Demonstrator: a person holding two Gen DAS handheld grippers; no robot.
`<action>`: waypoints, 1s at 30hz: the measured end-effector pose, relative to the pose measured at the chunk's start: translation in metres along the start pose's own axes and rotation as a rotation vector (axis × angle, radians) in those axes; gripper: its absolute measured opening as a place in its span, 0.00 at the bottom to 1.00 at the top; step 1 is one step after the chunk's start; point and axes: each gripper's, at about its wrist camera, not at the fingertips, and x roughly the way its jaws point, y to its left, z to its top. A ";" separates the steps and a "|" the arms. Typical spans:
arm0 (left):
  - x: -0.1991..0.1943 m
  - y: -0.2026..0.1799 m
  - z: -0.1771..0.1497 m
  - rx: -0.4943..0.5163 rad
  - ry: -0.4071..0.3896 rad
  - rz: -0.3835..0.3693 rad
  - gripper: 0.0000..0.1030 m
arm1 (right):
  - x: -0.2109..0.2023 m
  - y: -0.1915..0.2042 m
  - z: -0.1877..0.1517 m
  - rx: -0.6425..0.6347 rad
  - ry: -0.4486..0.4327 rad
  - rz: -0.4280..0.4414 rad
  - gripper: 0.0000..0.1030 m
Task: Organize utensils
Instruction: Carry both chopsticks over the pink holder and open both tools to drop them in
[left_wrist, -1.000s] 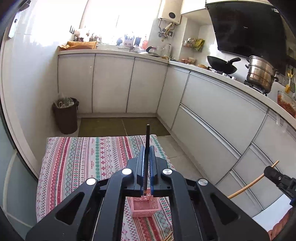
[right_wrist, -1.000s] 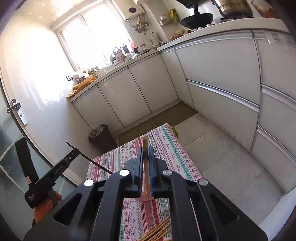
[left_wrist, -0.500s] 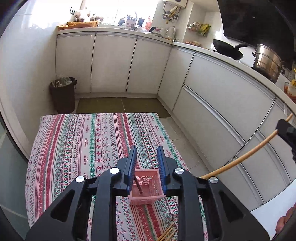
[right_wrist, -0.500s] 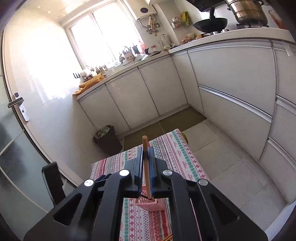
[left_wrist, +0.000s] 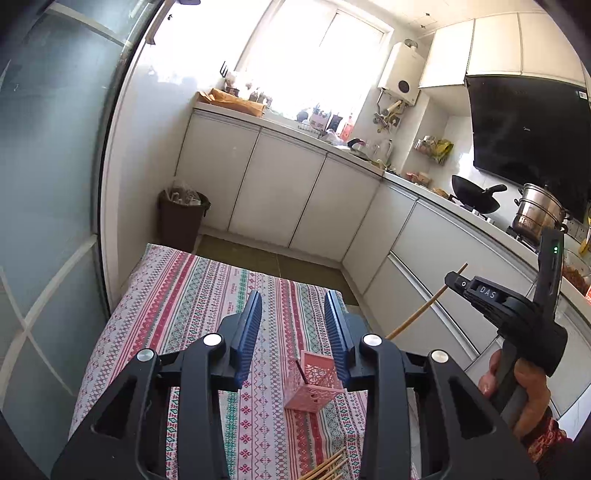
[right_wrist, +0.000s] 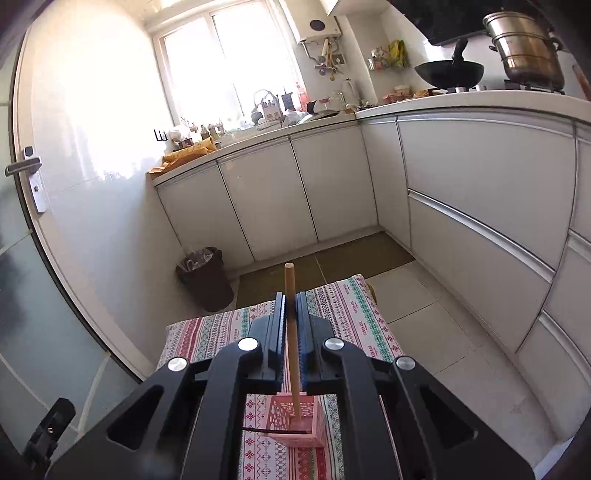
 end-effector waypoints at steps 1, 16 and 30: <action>0.001 0.005 0.001 -0.007 -0.001 0.005 0.32 | 0.005 0.002 -0.002 -0.009 0.000 -0.005 0.06; 0.006 0.012 -0.006 0.012 0.058 -0.016 0.52 | 0.008 -0.018 -0.026 0.095 -0.005 -0.057 0.91; 0.056 -0.038 -0.060 0.193 0.353 -0.134 0.93 | -0.072 -0.105 -0.155 0.185 0.271 -0.190 0.94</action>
